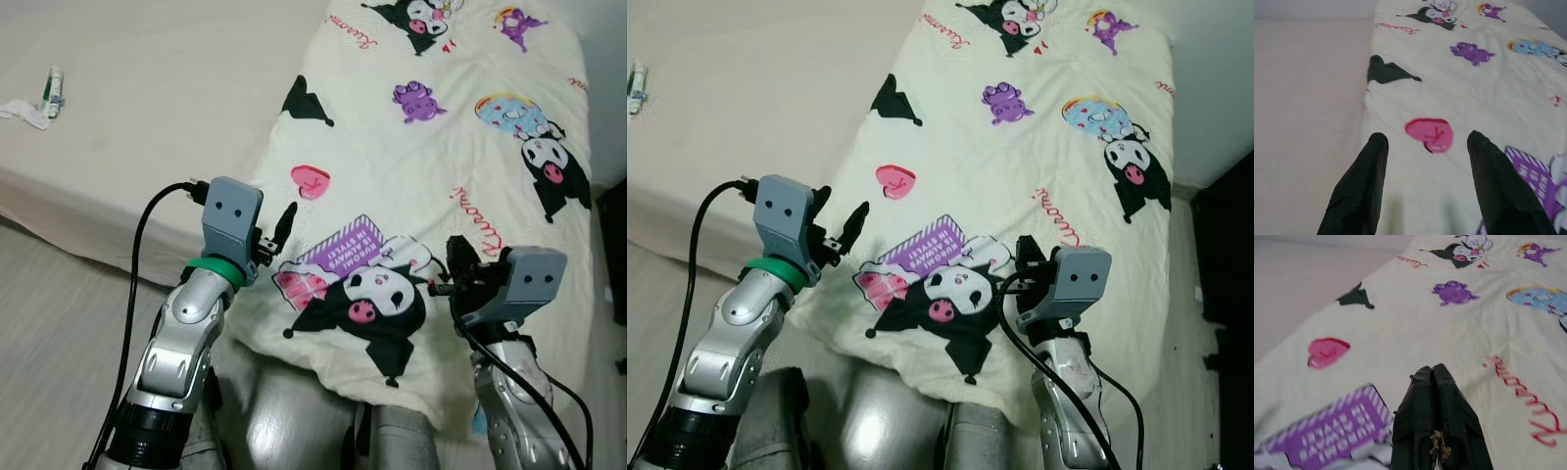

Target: Clean up the room

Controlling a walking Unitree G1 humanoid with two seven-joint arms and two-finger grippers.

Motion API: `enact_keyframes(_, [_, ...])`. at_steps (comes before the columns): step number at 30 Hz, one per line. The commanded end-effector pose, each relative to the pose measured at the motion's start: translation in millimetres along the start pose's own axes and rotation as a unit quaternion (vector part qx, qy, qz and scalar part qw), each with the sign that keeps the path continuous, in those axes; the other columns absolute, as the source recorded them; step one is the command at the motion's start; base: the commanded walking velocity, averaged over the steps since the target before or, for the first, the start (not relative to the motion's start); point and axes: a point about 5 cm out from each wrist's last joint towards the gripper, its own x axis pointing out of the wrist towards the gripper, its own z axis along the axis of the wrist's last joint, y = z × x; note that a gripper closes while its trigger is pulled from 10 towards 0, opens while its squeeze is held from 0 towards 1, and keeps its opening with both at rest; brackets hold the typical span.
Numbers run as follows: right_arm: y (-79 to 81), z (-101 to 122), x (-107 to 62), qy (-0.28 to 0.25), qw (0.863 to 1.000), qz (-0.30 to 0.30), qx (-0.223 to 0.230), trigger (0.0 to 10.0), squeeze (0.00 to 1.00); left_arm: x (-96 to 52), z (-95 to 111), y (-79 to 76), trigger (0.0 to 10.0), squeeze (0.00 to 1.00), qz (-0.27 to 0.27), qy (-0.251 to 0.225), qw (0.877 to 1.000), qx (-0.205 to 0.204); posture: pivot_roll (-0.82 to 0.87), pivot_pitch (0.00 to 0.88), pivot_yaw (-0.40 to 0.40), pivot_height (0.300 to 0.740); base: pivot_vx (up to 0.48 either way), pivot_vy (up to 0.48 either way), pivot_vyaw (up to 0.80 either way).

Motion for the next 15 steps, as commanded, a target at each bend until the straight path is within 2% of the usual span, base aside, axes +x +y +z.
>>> enact_keyframes(1, [-4.2,-6,-3.0,0.01,1.0,-0.007,-0.004,10.0,0.0,0.4,-6,-5.6,10.0,0.0,-0.008,0.009,1.0,0.001,0.01,0.088,-0.011,0.626,0.0,0.0,0.0])
enact_keyframes(5, [-5.0,-9,-3.3,0.01,1.0,-0.009,-0.005,10.0,0.0,1.4,-12,-9.6,10.0,0.0,-0.012,0.02,1.0,-0.008,0.01,0.084,-0.009,0.646,0.0,0.0,0.0])
enact_keyframes(10, [-5.2,-10,-3.8,0.012,1.0,-0.01,-0.005,10.0,0.0,1.1,-15,-9.7,10.0,0.0,-0.012,0.026,1.0,-0.01,0.01,0.084,-0.009,0.651,0.0,0.0,0.0])
enact_keyframes(15, [-11.1,-34,-17.2,0.057,0.998,-0.023,-0.008,10.0,0.0,-9.8,-50,-1.6,10.0,0.0,0.0,0.084,0.996,0.01,0.0,0.085,-0.009,0.671,0.0,0.0,0.0])
